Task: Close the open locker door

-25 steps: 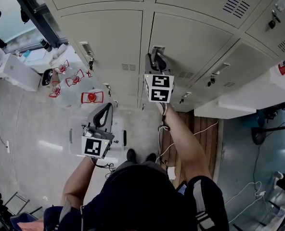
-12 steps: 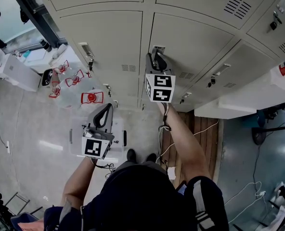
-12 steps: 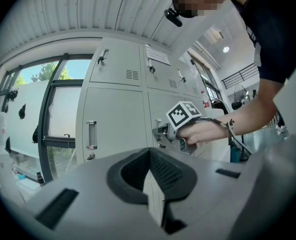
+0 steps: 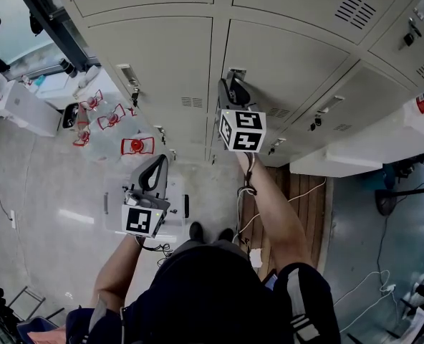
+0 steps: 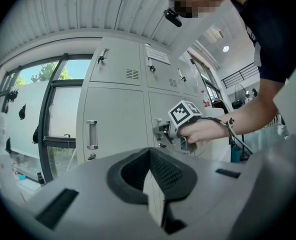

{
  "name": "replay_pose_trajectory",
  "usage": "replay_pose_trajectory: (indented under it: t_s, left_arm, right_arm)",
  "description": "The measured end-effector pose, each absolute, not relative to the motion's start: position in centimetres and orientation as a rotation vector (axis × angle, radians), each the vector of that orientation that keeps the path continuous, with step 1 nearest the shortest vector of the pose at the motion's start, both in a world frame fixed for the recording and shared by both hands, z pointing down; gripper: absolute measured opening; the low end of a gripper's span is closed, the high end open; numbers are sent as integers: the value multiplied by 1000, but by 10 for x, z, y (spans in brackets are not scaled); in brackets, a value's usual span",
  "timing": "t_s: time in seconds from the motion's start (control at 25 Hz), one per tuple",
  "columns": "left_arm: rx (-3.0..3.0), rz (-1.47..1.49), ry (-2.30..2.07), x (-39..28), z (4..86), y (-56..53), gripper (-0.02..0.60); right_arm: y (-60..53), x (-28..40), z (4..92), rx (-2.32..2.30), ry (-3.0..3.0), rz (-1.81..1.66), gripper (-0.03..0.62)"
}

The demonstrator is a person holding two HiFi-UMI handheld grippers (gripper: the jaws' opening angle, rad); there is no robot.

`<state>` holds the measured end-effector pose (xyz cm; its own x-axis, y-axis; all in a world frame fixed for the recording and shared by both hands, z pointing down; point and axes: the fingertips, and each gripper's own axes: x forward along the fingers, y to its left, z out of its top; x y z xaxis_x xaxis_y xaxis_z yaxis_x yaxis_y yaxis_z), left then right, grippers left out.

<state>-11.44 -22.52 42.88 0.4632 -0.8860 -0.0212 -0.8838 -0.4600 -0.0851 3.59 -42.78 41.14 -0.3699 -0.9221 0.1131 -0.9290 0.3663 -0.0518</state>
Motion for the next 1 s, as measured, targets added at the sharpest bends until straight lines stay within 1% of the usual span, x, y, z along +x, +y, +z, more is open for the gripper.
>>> replay_pose_trajectory:
  t_s: [0.56,1.0]
  left_arm:
    - [-2608,-53,1598,-119,429,-226,3]
    - [-2591,-56,1611,-126,429,-223,3]
  right_arm:
    - [-428,37,412,1761,-2549,198,92]
    - [-423,35,408,1807,-2340,-93,97]
